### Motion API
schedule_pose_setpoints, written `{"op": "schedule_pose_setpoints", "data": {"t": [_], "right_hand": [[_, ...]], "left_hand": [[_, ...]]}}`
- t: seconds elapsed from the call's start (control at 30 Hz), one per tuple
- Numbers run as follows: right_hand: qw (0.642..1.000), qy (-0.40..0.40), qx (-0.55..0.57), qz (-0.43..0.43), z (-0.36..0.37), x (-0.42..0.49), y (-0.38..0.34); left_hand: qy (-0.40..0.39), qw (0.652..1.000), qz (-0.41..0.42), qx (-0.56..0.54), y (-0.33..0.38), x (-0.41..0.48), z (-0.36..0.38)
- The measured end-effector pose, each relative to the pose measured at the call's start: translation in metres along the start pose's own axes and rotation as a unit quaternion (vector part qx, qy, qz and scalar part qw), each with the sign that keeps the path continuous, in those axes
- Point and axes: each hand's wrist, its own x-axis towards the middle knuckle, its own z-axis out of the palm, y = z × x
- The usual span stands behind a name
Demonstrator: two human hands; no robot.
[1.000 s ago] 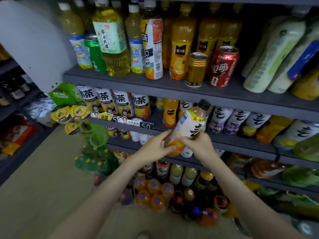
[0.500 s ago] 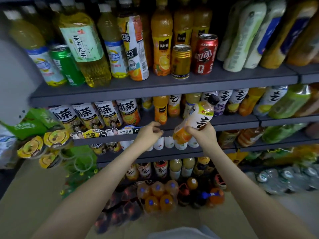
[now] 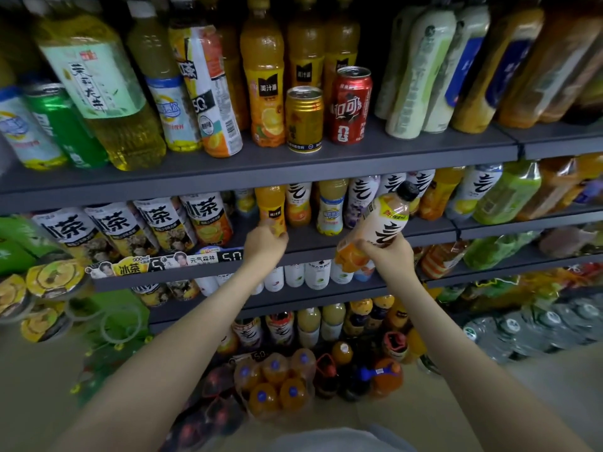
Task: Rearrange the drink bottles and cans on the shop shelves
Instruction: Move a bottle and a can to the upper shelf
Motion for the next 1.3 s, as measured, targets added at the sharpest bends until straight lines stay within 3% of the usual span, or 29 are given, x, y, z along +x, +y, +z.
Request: {"op": "schedule_pose_setpoints", "data": {"t": [0.17,0.4,0.5,0.6,0.73,0.97,1.03,1.1,1.17,1.2,1.3], "right_hand": [[0.997,-0.017,-0.029,-0.067,-0.001,0.011,0.015],[0.985,-0.072,-0.004,-0.156,0.049,0.019,0.041],[0.984,-0.042,0.015,-0.172,0.069,0.027,0.05],[0.983,-0.014,0.057,-0.173,0.08,0.033,0.054],[0.983,-0.006,0.075,-0.167,0.081,0.041,0.051],[0.985,0.019,0.063,-0.16,0.07,0.052,0.051],[0.985,0.032,0.061,-0.161,0.063,0.054,0.053],[0.986,0.04,0.055,-0.155,0.054,0.056,0.056],[0.987,0.05,0.048,-0.145,0.045,0.059,0.06],[0.987,0.055,0.046,-0.145,0.041,0.061,0.063],[0.986,0.07,0.041,-0.145,0.031,0.068,0.071]], "left_hand": [[0.085,0.992,-0.032,-0.09,-0.013,0.034,0.021],[0.161,0.973,0.024,-0.164,-0.038,0.088,0.063],[0.225,0.961,0.039,-0.155,-0.048,0.092,0.067],[0.265,0.935,0.082,-0.222,-0.061,0.08,0.066],[0.212,0.939,0.081,-0.257,-0.072,0.072,0.053],[0.136,0.985,0.049,-0.092,-0.044,0.095,0.058],[0.148,0.982,0.036,-0.11,-0.035,0.094,0.064],[0.234,0.966,0.027,-0.107,-0.029,0.079,0.075],[0.331,0.938,0.082,-0.065,-0.021,0.056,0.097],[0.336,0.932,0.122,-0.061,-0.015,0.046,0.11],[0.222,0.954,0.171,-0.11,0.007,0.043,0.14]]}}
